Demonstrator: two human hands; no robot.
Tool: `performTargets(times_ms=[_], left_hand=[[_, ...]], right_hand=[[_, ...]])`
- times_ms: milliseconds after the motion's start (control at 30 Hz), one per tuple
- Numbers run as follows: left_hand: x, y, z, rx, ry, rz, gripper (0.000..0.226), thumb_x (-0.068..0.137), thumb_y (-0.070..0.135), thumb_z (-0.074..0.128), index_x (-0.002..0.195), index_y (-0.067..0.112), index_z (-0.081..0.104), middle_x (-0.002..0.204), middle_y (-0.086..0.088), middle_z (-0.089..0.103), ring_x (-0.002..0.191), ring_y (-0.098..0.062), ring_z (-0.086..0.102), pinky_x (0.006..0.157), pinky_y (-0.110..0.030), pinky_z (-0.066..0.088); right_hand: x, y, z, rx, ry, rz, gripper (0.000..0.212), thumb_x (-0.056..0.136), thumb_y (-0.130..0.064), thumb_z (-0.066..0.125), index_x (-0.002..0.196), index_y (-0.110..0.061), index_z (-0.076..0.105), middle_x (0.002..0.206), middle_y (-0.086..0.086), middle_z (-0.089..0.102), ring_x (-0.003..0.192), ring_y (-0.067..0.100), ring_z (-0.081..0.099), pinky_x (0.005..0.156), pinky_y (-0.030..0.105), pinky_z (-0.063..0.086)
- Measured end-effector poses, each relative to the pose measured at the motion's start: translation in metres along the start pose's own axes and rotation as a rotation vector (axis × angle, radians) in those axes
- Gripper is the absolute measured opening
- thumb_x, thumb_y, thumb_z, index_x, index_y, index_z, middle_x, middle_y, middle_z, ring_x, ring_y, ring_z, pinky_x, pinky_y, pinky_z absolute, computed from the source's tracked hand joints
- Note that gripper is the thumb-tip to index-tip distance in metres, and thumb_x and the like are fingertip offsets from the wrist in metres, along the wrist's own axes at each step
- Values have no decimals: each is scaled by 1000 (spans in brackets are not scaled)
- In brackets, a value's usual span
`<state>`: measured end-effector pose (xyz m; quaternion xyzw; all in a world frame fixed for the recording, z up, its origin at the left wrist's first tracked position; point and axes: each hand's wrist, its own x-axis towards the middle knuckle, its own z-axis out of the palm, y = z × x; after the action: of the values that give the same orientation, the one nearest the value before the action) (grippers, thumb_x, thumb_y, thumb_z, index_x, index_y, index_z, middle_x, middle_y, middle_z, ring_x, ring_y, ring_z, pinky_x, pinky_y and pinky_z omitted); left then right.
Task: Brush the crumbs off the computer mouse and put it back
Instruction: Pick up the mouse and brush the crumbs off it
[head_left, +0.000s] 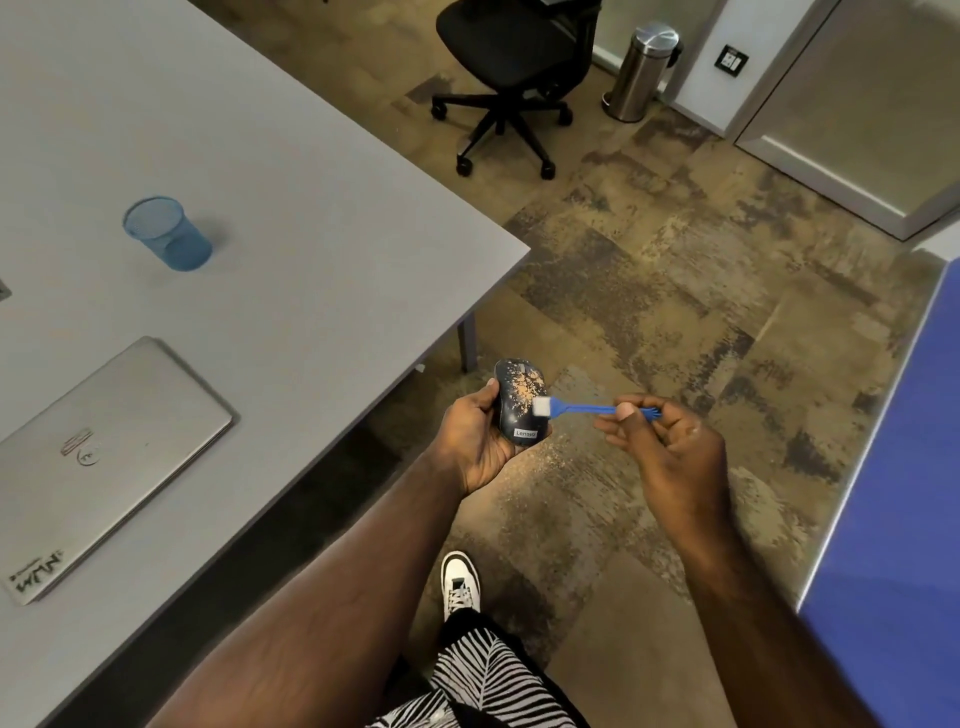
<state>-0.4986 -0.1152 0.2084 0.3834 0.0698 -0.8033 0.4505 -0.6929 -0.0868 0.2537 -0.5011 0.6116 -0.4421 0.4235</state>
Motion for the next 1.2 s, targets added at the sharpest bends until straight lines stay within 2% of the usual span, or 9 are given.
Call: performTargets(times_ms=[100, 200, 400, 533, 700, 800, 900, 1067, 1200], left_hand=[[4, -2, 4, -6, 12, 3, 47, 103, 31, 29, 132, -1, 46, 132, -22, 53, 106, -32, 58, 99, -49, 42], [4, -2, 9, 13, 18, -16, 47, 102, 33, 29, 133, 1, 44, 130, -24, 53, 100, -34, 59, 95, -48, 45], [8, -3, 14, -37, 9, -3, 48, 103, 31, 30, 136, -1, 42, 143, -23, 46, 129, -35, 48, 108, -51, 37], [4, -2, 18, -1, 2, -19, 42, 103, 32, 29, 126, 1, 47, 129, -24, 55, 108, -35, 58, 102, -50, 41], [6, -2, 18, -27, -3, 7, 43, 103, 29, 29, 131, 1, 45, 139, -21, 50, 123, -33, 51, 107, -50, 39], [6, -3, 19, 3, -6, 0, 43, 103, 31, 28, 129, 2, 46, 127, -22, 55, 104, -33, 59, 97, -50, 44], [8, -5, 20, 13, 7, 15, 42, 103, 31, 28, 126, 2, 49, 121, -18, 58, 99, -30, 60, 92, -48, 45], [10, -8, 22, 32, 7, 11, 42, 103, 31, 28, 116, 2, 55, 121, -19, 58, 96, -30, 60, 91, -48, 46], [8, -8, 19, 47, -3, 1, 42, 103, 32, 28, 119, 2, 52, 127, -22, 53, 95, -32, 59, 86, -46, 51]], right_hand=[[0, 4, 2, -152, 11, 27, 13, 93, -23, 64, 91, -35, 70, 81, -4, 79, 76, 24, 77, 70, 42, 63], [10, 7, -7, -200, 169, 36, 12, 94, -20, 63, 99, -29, 70, 83, -6, 78, 75, -1, 74, 71, 30, 63], [2, 7, -7, -128, 5, -5, 15, 90, -23, 67, 87, -38, 71, 80, -13, 78, 74, 5, 76, 64, 17, 58], [11, 9, -18, -135, 168, 10, 15, 92, -21, 65, 92, -35, 69, 79, -8, 78, 76, 3, 76, 63, 18, 58], [6, 8, -14, -186, 68, -29, 11, 90, -25, 66, 92, -33, 72, 78, -16, 77, 64, 2, 73, 55, 19, 57], [12, 4, -16, -187, 203, -8, 14, 90, -26, 65, 88, -39, 69, 72, -20, 75, 66, -6, 71, 56, 16, 56], [7, -2, -8, -79, 122, -57, 11, 87, -29, 66, 87, -39, 71, 79, -19, 77, 70, 0, 74, 59, 14, 56], [7, 5, 4, -210, 96, -75, 10, 88, -26, 66, 95, -28, 73, 74, -8, 76, 46, -7, 60, 40, 9, 42], [20, 6, -12, -215, 248, -9, 12, 90, -29, 63, 98, -35, 70, 69, -20, 73, 63, 6, 73, 54, 27, 58]])
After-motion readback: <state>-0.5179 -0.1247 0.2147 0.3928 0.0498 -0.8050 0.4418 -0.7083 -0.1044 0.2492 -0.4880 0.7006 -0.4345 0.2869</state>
